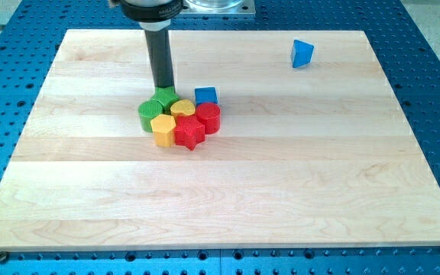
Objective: Push the triangle into the group of blocks
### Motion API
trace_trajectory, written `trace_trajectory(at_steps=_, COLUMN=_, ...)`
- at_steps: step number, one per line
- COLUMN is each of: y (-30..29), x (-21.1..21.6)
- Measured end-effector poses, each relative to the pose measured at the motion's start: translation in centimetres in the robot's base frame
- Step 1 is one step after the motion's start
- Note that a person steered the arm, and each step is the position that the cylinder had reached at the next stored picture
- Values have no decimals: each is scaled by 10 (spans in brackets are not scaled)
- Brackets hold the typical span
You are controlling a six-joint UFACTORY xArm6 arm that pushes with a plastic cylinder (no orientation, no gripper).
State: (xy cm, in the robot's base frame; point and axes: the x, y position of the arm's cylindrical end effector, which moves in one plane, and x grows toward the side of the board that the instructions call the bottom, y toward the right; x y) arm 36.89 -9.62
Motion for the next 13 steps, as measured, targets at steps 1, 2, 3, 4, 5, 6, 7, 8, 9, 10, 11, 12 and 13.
trace_trajectory(at_steps=1, y=10, x=-28)
trace_trajectory(at_steps=2, y=43, x=-83)
trace_trajectory(at_steps=3, y=86, x=-123)
trace_trajectory(at_steps=4, y=163, x=-139)
trace_trajectory(at_steps=5, y=229, x=-137)
trace_trajectory(at_steps=6, y=260, x=-117)
trace_trajectory(at_steps=7, y=255, x=-98)
trace_trajectory(at_steps=8, y=271, x=-88)
trace_trajectory(at_steps=9, y=271, x=-59)
trace_trajectory(at_steps=10, y=227, x=-52)
trace_trajectory(at_steps=11, y=220, x=-6)
trace_trajectory(at_steps=12, y=222, x=27)
trace_trajectory(at_steps=13, y=207, x=45)
